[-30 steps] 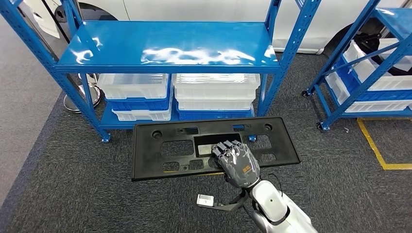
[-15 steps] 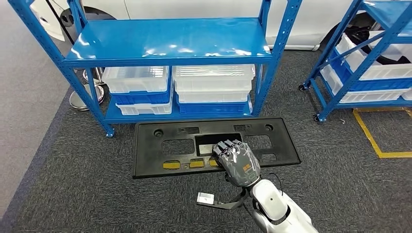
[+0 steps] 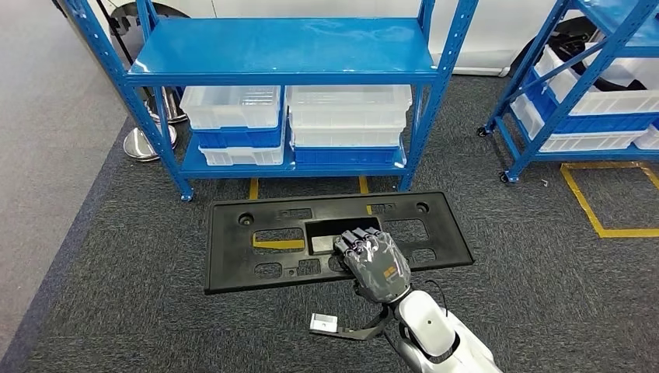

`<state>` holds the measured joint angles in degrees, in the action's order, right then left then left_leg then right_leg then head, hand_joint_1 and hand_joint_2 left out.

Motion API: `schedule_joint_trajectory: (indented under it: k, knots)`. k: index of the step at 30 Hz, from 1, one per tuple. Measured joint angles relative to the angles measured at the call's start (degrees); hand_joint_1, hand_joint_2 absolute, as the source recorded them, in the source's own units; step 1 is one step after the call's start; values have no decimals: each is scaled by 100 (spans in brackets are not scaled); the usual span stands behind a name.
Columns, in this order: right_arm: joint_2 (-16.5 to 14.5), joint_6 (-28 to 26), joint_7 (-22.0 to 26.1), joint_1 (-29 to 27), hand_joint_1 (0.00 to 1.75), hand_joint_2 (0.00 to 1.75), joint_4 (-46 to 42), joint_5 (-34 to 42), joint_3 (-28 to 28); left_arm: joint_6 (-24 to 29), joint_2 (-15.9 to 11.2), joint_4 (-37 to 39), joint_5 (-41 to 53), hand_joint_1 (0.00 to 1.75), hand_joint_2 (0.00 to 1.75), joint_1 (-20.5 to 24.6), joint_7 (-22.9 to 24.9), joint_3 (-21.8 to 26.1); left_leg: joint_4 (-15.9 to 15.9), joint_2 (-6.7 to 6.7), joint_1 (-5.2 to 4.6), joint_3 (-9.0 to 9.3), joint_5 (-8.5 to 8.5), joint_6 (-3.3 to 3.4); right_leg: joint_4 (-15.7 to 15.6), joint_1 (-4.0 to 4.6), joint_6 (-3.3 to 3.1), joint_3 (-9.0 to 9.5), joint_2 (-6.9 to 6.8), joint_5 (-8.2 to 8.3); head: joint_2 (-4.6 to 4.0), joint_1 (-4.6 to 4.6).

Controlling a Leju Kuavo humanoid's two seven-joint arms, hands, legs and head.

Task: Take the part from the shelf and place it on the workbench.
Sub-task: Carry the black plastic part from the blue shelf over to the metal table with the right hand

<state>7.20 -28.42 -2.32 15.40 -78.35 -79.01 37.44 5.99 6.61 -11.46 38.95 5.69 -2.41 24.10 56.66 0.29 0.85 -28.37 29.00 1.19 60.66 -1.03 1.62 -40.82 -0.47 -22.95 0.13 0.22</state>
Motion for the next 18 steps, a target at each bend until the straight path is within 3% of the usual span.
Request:
schedule_joint_trajectory:
  k: [2, 3, 4, 6, 7, 8, 10, 11, 13, 14, 15, 18]
  knots:
    - [0, 9, 1, -10, 162, 175, 8, 9, 0, -2, -5, -1, 14, 0, 175, -1, -13, 2, 0, 17, -8, -189, -169, 75, 592, -12, 42, -132, 18, -661, 0, 5]
    - [0, 12, 1, -13, 162, 175, 13, 15, 0, -3, -5, -2, 22, 0, 175, -2, -21, 3, 8, 20, -16, -297, -252, 86, 965, -13, 59, -174, 21, -901, 0, 5]
    - [-1, 15, 1, -16, 162, 175, 19, 21, 0, -4, -4, -2, 33, 0, 175, -3, -28, 3, 20, 23, -24, -407, -331, 86, 1276, -14, 69, -177, 22, -983, 0, 7]
    - [-1, 23, 1, -25, 162, 175, 33, 25, 1, -4, -3, -2, 54, 0, 175, -5, -33, 3, 64, 25, -31, -636, -475, 68, 1447, -13, 62, 27, 23, -755, 0, 7]
    - [-2, 27, 1, -27, 162, 175, 38, 26, 1, -3, -3, -2, 61, 0, 175, -6, -38, 3, 92, 25, -32, -743, -540, 53, 1239, -11, 41, 275, 24, -610, 0, 7]
    - [-6, 30, 1, -25, 162, 175, 39, 26, 1, -3, -3, -4, 66, 0, 175, -7, -50, 3, 120, 24, -34, -834, -597, 35, 868, -4, 7, 620, 25, -578, 0, 5]
    - [-26, 32, 5, -11, 162, 175, 38, 26, 0, -3, -1, -10, 75, 0, 175, -12, -85, 4, 155, 22, -46, -942, -696, -22, -16, 32, -61, 1273, 21, -789, 0, 3]
    - [-37, 33, 8, -5, 162, 175, 37, 27, 0, -4, 0, -14, 80, 0, 175, -15, -99, 5, 151, 24, -44, -961, -745, -59, -288, 56, -90, 1443, 18, -901, 0, 3]
    - [-46, 40, 10, -8, 162, 175, 40, 28, 0, -12, 0, -15, 82, 0, 175, -27, -105, 5, 123, 26, -29, -978, -837, -141, -438, 70, -155, 1455, 7, -884, 0, 5]
    - [-47, 45, 10, -13, 162, 175, 44, 28, 0, -16, -1, -15, 81, 0, 175, -37, -105, 5, 151, 22, -19, -1003, -795, -172, -456, 63, -204, 1423, 2, -824, 0, 7]
    - [-50, 50, 10, -18, 162, 175, 49, 28, 0, -21, -2, -15, 80, 0, 175, -49, -105, 6, 269, 15, -14, -1055, -649, -197, -472, 49, -253, 1382, -6, -759, 0, 4]
    - [-69, 60, 10, -38, 162, 175, 64, 28, 0, -43, -2, -14, 78, 0, 175, -69, -108, 7, 1192, 4, -7, -1335, 95, -250, -472, 48, -319, 1208, -20, -600, 0, -7]
